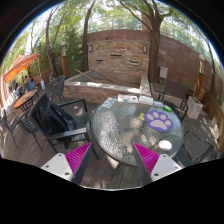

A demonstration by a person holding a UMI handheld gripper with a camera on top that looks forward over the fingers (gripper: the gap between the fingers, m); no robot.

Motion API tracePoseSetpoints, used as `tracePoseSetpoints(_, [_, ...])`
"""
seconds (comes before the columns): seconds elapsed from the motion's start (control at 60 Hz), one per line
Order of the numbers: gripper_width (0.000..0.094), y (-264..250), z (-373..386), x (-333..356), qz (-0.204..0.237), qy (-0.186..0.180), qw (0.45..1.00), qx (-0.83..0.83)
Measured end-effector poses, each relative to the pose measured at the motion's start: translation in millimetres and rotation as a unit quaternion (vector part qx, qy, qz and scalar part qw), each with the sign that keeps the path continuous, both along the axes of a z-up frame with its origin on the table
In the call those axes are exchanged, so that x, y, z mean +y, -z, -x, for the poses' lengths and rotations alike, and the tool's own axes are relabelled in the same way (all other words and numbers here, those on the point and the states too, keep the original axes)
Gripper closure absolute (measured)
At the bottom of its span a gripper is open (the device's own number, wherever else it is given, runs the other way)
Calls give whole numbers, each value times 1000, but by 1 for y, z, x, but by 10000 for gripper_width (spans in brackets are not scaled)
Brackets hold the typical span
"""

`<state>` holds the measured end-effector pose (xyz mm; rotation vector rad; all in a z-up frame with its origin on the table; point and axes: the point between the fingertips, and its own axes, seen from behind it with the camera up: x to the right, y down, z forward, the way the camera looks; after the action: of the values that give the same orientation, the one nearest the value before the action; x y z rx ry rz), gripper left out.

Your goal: Arrange mouse

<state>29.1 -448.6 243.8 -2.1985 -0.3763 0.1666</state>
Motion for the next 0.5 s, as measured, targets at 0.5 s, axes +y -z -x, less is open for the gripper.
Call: tracePoseSetpoints(0.5, [111, 156, -216, 44, 65, 125, 989, -34])
